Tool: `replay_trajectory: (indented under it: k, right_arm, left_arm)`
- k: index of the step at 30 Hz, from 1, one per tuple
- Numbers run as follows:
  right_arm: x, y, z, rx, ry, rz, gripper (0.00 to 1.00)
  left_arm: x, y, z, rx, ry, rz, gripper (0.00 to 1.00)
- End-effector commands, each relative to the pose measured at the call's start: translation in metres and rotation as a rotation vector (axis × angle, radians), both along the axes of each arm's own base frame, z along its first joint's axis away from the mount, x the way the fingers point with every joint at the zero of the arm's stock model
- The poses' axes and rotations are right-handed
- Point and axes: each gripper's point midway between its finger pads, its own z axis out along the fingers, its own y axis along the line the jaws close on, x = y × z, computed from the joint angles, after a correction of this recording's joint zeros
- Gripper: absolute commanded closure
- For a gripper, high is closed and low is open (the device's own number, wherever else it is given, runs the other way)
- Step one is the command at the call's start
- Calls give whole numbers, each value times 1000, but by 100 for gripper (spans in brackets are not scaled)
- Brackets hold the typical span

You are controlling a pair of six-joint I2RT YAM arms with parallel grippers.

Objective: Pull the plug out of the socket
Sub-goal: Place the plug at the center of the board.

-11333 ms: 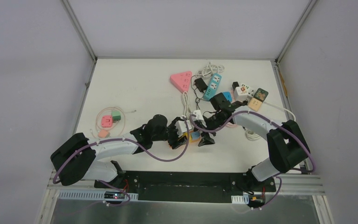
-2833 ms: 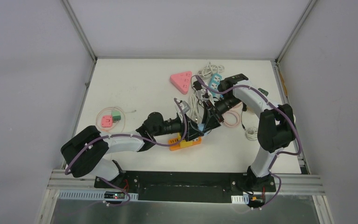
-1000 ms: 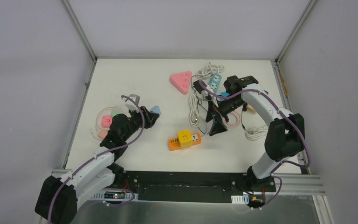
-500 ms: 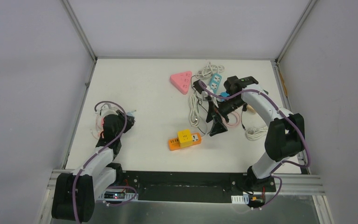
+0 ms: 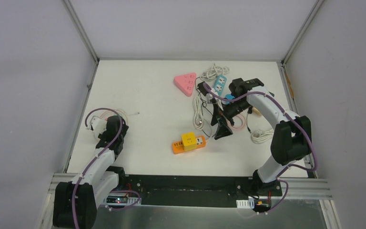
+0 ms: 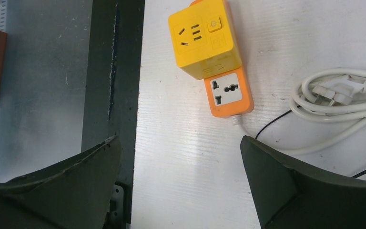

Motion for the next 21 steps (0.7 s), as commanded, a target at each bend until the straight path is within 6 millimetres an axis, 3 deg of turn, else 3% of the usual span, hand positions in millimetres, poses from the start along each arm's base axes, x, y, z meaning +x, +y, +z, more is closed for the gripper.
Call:
replay_trajectory:
  k: [1,7,13,21]
  right_arm:
    - [1,1,15,44,-63,-4,0]
    - [0,-2,18,37,-106,-4,0]
    - [6,-5,24,30,-211,-50,0]
    - [24,-1,29,84,-378,-149,0]
  left_arm:
    - [-5,12,5,-20,58,112,36]
    - [-1,-5,21,-99,70,61,3]
    - [-5,-22,43,-144,48,-35,1]
    - [5,-73,75,-203,-32,-362,1]
